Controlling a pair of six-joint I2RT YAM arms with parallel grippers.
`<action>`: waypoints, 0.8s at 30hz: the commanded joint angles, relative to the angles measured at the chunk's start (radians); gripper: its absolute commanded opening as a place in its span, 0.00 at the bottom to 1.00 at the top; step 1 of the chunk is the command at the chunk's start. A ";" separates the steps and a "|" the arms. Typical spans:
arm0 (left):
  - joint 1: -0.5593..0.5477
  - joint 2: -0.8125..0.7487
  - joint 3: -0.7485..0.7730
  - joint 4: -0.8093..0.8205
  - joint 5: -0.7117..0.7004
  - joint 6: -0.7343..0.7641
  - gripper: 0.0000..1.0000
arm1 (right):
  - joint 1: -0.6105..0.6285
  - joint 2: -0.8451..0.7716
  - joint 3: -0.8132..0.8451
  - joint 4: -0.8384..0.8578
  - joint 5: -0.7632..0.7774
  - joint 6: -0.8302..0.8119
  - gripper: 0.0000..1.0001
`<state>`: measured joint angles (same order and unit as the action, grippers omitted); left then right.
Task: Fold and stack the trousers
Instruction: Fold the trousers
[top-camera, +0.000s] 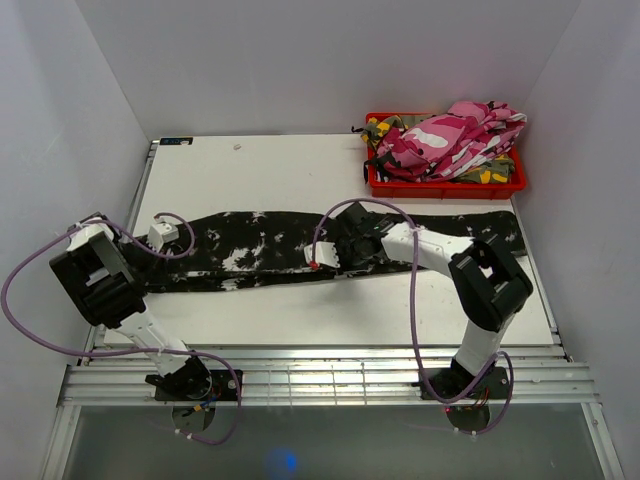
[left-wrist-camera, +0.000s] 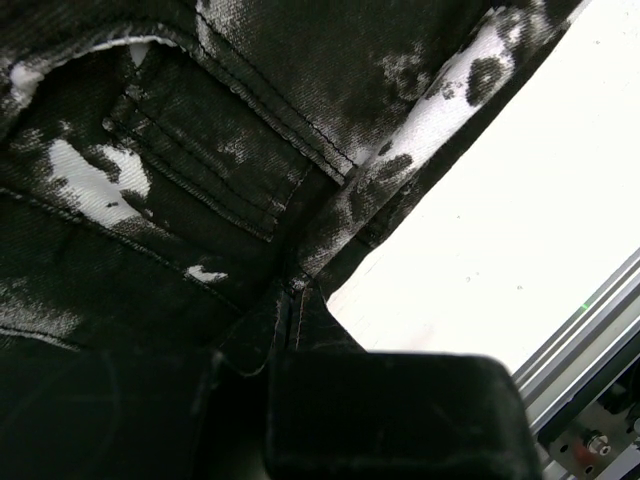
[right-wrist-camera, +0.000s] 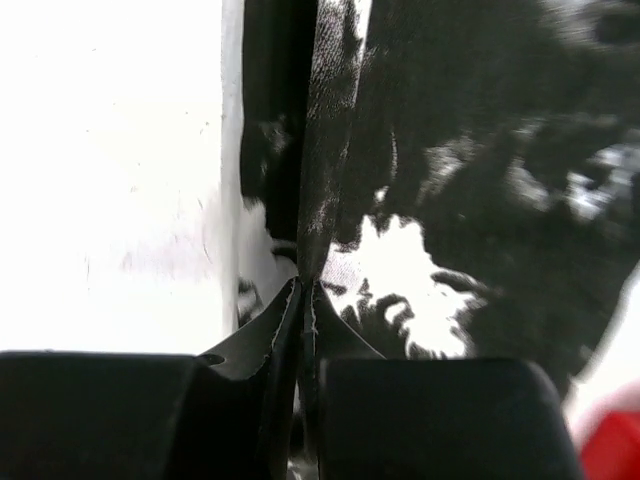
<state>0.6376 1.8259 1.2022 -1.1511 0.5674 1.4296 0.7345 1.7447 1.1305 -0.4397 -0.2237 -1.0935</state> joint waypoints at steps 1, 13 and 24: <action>0.011 -0.082 0.054 0.030 -0.041 0.038 0.00 | -0.007 0.090 -0.021 -0.044 0.017 0.063 0.08; 0.016 -0.096 0.014 0.053 -0.115 0.072 0.00 | -0.007 0.105 0.000 -0.053 -0.009 0.098 0.08; 0.020 -0.080 -0.144 0.298 -0.201 0.109 0.11 | -0.001 0.110 0.006 -0.096 -0.025 0.092 0.10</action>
<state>0.6384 1.7775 1.1141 -1.0069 0.5098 1.4776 0.7353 1.8336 1.1503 -0.3985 -0.2623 -1.0195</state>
